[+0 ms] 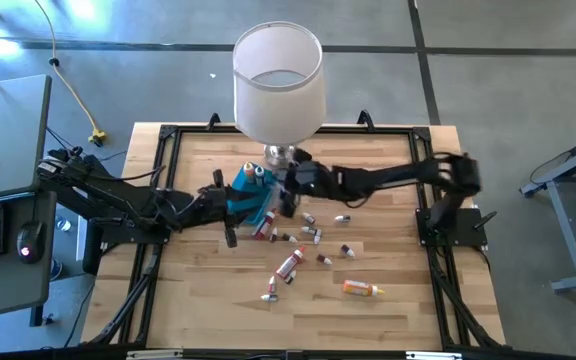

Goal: Pick & Place food coloring
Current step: Put the large yellow food coloring bottle into the blue bin

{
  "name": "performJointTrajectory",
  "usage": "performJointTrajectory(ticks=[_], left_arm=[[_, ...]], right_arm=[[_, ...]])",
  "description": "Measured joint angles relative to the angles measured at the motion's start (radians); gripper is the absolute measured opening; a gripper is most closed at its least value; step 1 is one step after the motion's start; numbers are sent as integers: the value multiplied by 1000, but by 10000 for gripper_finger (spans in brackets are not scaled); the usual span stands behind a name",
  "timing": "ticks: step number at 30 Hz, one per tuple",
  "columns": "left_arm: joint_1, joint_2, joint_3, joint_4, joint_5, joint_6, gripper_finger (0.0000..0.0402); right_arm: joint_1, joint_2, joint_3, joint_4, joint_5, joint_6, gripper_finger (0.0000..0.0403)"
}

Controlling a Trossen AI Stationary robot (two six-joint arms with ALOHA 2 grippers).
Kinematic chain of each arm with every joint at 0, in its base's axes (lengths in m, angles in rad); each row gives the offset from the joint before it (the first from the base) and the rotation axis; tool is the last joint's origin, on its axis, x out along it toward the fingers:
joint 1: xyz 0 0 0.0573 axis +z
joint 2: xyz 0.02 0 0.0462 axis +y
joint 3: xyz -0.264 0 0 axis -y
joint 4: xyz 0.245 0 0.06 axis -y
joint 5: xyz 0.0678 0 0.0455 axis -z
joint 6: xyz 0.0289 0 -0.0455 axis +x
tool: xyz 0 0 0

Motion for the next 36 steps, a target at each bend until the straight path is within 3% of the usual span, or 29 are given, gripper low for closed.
performJointTrajectory(ticks=[6,13,19,26,36], left_arm=[[0,0,0,-76,49,-115,140],[0,0,0,-128,85,-182,140],[0,0,0,-130,85,-182,140],[0,0,0,-132,85,-182,140],[0,0,0,-134,85,-182,140]], right_arm=[[147,-167,0,-443,-107,54,162],[377,-224,-1,-740,-118,211,162],[571,-211,-64,-789,-148,533,159],[745,-212,-136,-866,-197,762,160],[849,-212,-329,-789,-173,925,160]])
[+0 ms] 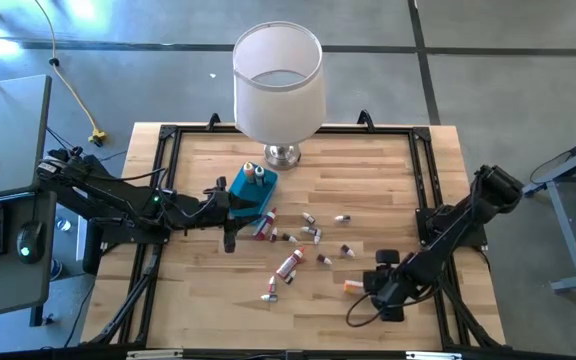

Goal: Pick & Place food coloring
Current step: Put the large yellow food coloring bottle into the blue bin

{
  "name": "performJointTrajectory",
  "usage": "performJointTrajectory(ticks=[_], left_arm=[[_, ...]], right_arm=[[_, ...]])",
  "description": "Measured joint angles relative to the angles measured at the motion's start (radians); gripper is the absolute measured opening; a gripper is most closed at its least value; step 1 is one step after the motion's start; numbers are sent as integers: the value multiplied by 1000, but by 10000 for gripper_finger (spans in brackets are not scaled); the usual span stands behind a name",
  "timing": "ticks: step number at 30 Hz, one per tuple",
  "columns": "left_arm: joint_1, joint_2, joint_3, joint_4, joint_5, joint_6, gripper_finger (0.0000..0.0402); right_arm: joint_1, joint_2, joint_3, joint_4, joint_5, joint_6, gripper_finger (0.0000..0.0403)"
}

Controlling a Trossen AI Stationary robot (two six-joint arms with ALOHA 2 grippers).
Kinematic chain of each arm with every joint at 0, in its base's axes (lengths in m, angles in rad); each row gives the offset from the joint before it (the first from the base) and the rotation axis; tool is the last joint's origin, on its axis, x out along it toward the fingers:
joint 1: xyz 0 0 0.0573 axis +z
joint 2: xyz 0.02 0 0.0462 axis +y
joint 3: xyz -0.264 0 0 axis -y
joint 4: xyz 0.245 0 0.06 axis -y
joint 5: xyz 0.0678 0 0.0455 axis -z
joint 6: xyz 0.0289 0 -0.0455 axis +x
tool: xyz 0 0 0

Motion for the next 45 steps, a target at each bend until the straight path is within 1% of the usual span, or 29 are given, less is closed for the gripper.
performJointTrajectory(ticks=[6,12,17,19,22,24,28,33,35,37,41,45], left_arm=[[0,0,0,-4,-2,0,140],[0,0,0,-5,-14,0,140],[0,0,0,-6,-15,0,140],[0,0,0,-6,-16,0,140],[0,0,0,-6,-16,0,140],[0,0,0,-6,-17,0,140],[0,0,0,-6,-17,0,140],[0,0,0,-6,-17,0,140],[0,0,0,-6,-17,0,140],[0,0,0,-6,-17,0,140],[0,0,0,-5,-18,0,140],[0,0,0,-5,-18,0,140]], right_arm=[[5,0,-51,111,-24,26,160],[34,0,-52,121,76,11,160],[79,0,-52,122,92,64,160],[111,0,-52,122,147,79,160],[168,0,-52,122,290,84,160],[201,0,-52,122,361,87,160],[253,0,-52,125,449,120,160],[306,0,-55,153,583,123,160],[320,0,-90,226,637,123,160],[329,0,-152,332,671,121,160],[330,0,-285,576,680,120,160],[331,0,-373,726,720,100,160]])
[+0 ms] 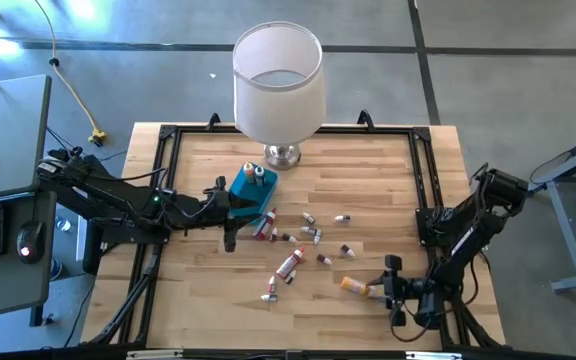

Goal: Pick & Place food coloring
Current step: Put the large yellow food coloring bottle into the blue bin

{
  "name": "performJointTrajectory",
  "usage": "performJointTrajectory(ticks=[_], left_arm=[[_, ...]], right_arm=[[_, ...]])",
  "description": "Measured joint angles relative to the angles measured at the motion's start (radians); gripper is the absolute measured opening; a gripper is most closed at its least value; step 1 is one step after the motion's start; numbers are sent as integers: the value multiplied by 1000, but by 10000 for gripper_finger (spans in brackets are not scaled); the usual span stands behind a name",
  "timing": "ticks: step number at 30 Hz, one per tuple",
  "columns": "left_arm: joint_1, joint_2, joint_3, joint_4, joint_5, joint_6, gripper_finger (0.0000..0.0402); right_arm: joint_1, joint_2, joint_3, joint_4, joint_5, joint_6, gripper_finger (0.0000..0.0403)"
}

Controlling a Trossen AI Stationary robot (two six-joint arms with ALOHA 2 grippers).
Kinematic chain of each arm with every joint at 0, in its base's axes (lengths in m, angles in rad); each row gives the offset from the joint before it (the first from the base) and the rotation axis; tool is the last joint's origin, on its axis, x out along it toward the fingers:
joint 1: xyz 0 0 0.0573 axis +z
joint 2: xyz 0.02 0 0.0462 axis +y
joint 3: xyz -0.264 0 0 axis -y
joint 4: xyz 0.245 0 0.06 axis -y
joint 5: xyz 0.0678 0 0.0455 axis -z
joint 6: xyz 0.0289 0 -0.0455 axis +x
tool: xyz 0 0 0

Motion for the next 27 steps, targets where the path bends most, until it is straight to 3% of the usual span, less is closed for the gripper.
performJointTrajectory(ticks=[27], left_arm=[[0,0,0,1,-2,0,140]], right_arm=[[1,1,-39,-22,-63,50,160]])
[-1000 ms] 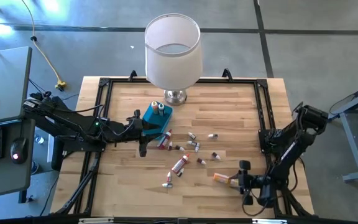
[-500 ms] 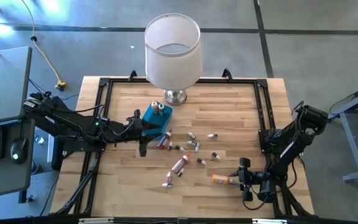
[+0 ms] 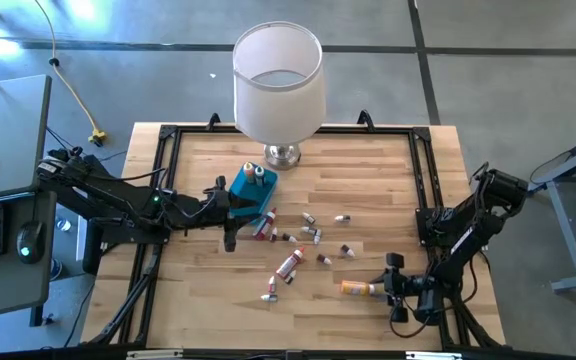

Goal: Pick & Place food coloring
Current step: Put the large yellow food coloring bottle into the blue bin

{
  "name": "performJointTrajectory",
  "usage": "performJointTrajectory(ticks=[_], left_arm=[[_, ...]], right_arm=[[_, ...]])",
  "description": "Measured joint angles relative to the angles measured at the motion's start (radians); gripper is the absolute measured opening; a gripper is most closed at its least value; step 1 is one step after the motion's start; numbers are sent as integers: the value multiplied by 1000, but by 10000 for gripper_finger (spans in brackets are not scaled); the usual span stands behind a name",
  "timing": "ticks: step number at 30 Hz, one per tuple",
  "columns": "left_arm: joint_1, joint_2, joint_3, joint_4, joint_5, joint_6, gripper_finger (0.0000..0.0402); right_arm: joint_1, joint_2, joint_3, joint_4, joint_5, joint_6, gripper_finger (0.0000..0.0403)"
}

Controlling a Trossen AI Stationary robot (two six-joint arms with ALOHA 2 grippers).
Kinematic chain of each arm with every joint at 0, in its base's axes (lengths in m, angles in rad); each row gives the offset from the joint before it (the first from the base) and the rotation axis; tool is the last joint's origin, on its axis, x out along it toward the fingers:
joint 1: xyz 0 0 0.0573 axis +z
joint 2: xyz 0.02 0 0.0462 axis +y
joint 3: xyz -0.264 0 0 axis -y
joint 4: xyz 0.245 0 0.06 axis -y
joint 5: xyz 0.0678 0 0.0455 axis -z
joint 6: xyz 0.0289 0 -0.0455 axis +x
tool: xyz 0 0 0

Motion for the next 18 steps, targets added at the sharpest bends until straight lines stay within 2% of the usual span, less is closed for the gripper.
performJointTrajectory(ticks=[11,18], left_arm=[[0,0,0,0,1,0,140],[0,0,0,0,3,0,140]], right_arm=[[-12,0,0,-1,9,-12,159],[-12,0,0,0,0,-12,111]])
